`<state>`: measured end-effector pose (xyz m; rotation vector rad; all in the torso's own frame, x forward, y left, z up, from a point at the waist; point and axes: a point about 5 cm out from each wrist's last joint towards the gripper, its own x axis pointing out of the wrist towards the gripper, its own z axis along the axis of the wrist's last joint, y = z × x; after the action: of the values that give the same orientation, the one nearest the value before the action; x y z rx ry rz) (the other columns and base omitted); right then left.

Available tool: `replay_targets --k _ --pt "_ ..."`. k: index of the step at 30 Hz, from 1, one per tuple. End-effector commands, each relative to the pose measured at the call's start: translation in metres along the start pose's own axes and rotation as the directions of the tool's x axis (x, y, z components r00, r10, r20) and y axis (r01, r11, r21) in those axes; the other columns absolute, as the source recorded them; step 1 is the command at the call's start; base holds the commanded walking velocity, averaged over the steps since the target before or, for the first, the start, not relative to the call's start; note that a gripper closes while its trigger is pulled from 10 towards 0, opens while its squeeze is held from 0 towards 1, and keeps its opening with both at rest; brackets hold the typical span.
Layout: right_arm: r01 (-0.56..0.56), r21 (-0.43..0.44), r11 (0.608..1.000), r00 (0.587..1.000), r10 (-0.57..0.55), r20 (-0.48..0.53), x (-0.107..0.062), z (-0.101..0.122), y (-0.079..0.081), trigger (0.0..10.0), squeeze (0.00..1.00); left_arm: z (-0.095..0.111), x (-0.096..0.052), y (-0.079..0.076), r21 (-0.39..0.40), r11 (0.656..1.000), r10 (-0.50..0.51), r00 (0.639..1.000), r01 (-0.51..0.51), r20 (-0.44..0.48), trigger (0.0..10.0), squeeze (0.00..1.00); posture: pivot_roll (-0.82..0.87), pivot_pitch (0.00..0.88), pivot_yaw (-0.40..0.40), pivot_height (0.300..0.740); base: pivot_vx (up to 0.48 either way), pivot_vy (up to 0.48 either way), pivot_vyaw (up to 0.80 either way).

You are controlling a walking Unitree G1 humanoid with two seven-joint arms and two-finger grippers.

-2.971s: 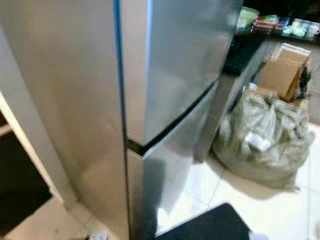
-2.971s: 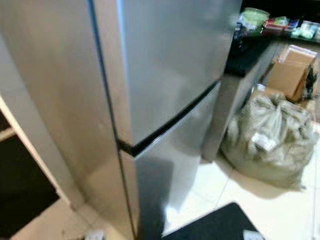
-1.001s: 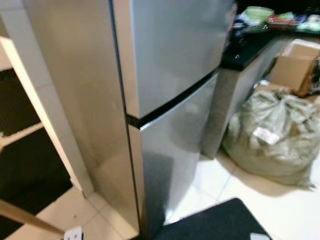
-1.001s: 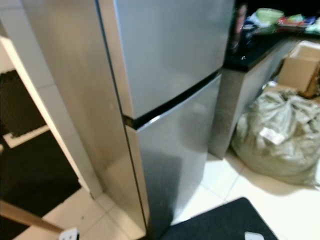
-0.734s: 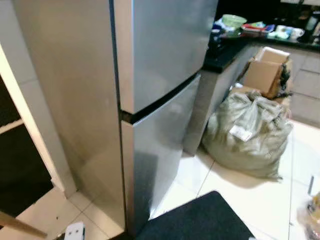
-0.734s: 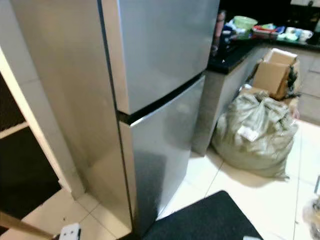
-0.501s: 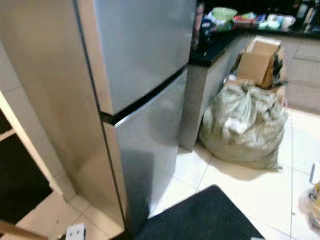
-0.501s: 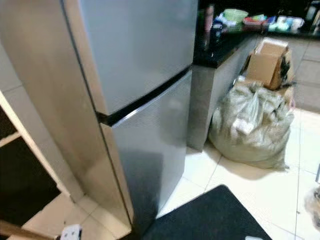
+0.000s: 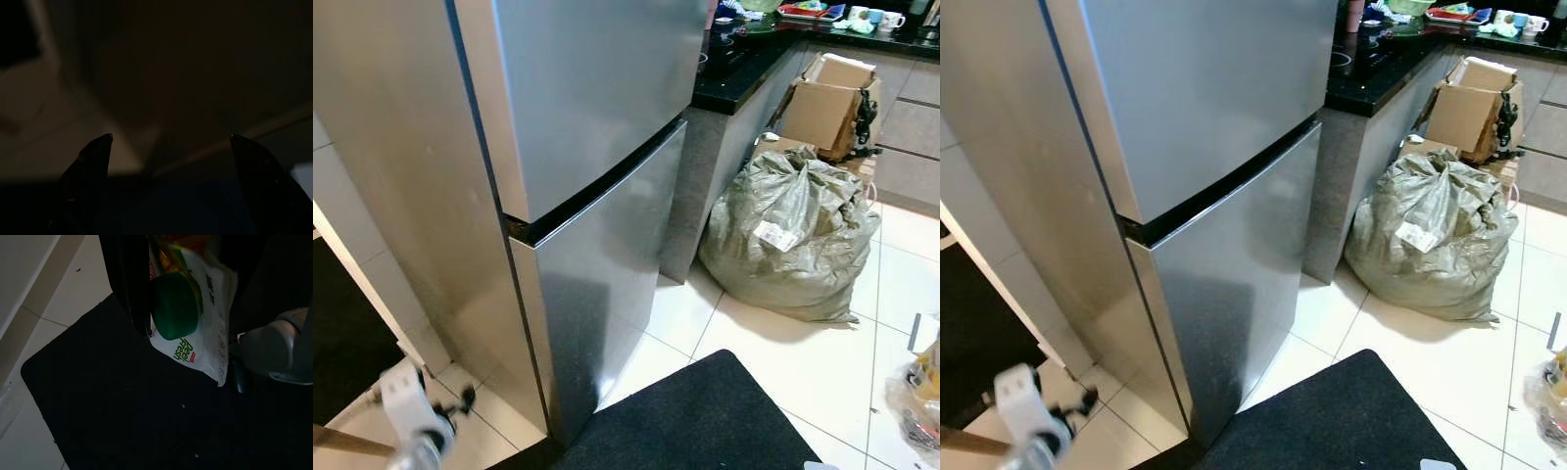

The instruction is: Restocking fridge

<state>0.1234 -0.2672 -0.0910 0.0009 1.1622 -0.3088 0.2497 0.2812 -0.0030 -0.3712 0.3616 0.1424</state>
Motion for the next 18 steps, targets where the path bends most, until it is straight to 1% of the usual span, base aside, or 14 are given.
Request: replay_targets --k 1,2,3,4,5,6,7,8,9,10,12,13,15,18 --pt "-0.001 -0.010 1.000 1.000 0.001 -0.006 0.000 -0.003 0.000 10.0 0.00 0.017 0.004 -0.006 0.021 0.991 -0.132 0.990 0.131 0.053 10.0 0.00 -0.04 0.000 -0.012 0.740 0.000 0.000 0.00" --pt "-0.001 -0.010 1.000 1.000 0.001 -0.006 0.000 -0.003 0.000 10.0 0.00 0.024 0.006 -0.009 0.032 0.984 -0.178 0.981 0.176 0.075 10.0 0.00 -0.04 0.000 -0.012 0.740 0.000 0.000 0.00" --pt "-0.001 -0.010 1.000 1.000 0.001 -0.006 0.000 -0.003 0.000 10.0 0.00 0.024 0.006 -0.009 0.032 0.984 -0.178 0.981 0.176 0.075 10.0 0.00 -0.04 0.000 -0.012 0.740 0.000 0.000 0.00" --pt "-0.001 -0.010 1.000 1.000 0.001 -0.006 0.000 -0.003 0.000 10.0 0.00 0.030 0.008 -0.014 0.038 0.973 -0.230 0.968 0.228 0.094 10.0 0.00 -0.04 0.000 -0.012 0.740 0.000 0.000 0.00" --pt "-0.002 -0.011 1.000 1.000 0.002 -0.007 0.000 -0.003 0.000 10.0 0.00 0.040 0.011 -0.024 0.048 0.937 -0.349 0.930 0.346 0.115 10.0 0.22 -0.04 0.000 -0.012 0.740 0.000 0.000 0.00" --pt "-0.002 -0.011 1.000 1.000 0.002 -0.007 0.000 -0.003 0.000 10.0 0.00 0.040 0.011 -0.024 0.048 0.937 -0.349 0.930 0.346 0.115 10.0 0.22 -0.04 0.000 -0.012 0.740 0.000 0.000 0.00" --pt "-0.002 -0.012 1.000 1.000 0.002 -0.007 0.000 -0.003 0.000 10.0 0.00 0.042 0.012 -0.028 0.048 0.922 -0.388 0.914 0.385 0.119 10.0 0.22 -0.04 0.000 -0.012 0.740 0.000 0.000 0.00" --pt "-0.002 -0.012 1.000 1.000 0.002 -0.007 0.000 -0.003 0.000 10.0 0.00 0.043 0.012 -0.029 0.047 0.913 -0.408 0.905 0.405 0.120 10.0 1.00 -0.04 0.000 -0.012 0.740 0.000 0.000 0.00" --pt "-0.002 -0.012 1.000 1.000 0.002 -0.007 0.000 -0.003 0.000 10.0 0.00 0.043 0.012 -0.029 0.047 0.913 -0.408 0.905 0.405 0.120 10.0 1.00 -0.04 0.000 -0.012 0.740 0.000 0.000 0.00" --pt "-0.003 -0.013 1.000 1.000 0.002 -0.007 0.000 -0.003 0.000 10.0 0.00 0.045 0.013 -0.038 0.063 0.867 -0.499 0.860 0.494 0.109 10.0 1.00 -0.04 0.000 -0.016 0.740 0.000 0.000 0.00" --pt "-0.003 -0.014 1.000 1.000 0.003 -0.008 0.000 -0.003 -0.001 10.0 0.00 0.050 0.013 -0.058 0.115 0.754 -0.656 0.750 0.647 0.077 10.0 1.00 -0.04 0.000 -0.016 0.740 0.000 0.000 0.00" --pt "-0.003 -0.014 1.000 1.000 0.003 -0.008 0.000 -0.003 -0.001 10.0 0.00 0.050 0.013 -0.058 0.115 0.754 -0.656 0.750 0.647 0.077 10.0 1.00 -0.04 0.000 -0.016 0.740 0.000 0.000 0.00" --pt "-0.004 -0.016 1.000 1.000 0.003 -0.008 0.000 -0.003 -0.001 10.0 0.00 0.056 0.012 -0.069 0.141 0.672 -0.739 0.671 0.727 0.063 10.0 1.00 -0.04 0.000 -0.017 0.740 0.000 0.000 0.00" --pt "-0.004 -0.018 1.000 1.000 0.004 -0.009 0.000 -0.003 -0.001 10.0 0.00 0.060 0.010 -0.076 0.160 0.597 -0.800 0.598 0.786 0.044 10.0 1.00 -0.04 0.000 -0.016 0.740 0.000 0.000 0.00"
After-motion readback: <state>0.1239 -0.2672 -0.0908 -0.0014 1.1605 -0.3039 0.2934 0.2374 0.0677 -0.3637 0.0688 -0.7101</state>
